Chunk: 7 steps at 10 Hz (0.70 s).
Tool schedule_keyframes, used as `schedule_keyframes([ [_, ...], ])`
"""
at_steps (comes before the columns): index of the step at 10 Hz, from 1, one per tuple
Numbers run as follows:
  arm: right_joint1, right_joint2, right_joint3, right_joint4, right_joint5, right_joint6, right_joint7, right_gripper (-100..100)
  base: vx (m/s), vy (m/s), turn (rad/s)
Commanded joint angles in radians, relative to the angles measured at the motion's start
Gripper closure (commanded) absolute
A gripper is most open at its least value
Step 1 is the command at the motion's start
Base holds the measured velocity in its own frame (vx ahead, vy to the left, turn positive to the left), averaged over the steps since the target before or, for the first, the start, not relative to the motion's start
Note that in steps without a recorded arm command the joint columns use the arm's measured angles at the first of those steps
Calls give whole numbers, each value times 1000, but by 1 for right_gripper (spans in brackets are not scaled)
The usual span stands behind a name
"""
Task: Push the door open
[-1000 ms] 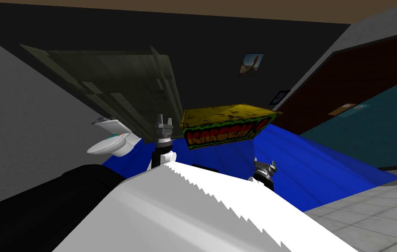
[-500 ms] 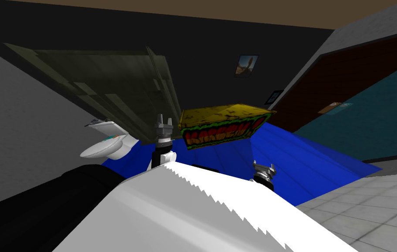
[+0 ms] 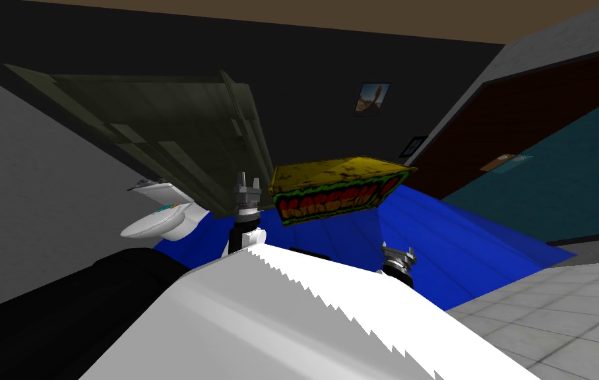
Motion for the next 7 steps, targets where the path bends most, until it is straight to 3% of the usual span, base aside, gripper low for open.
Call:
schedule_keyframes([
  [1, 0, 0, 0, 0, 0, 0, 0, -100, 0, 0, 0],
  [3, 0, 0, 0, 0, 0, 0, 0, -100, -3, -7, -19],
  [4, 5, -1, 0, 11, -2, 29, -5, -100, -10, -40, -125],
  [7, 11, -2, 1, 26, -6, 70, -11, -100, -24, -51, -159],
])
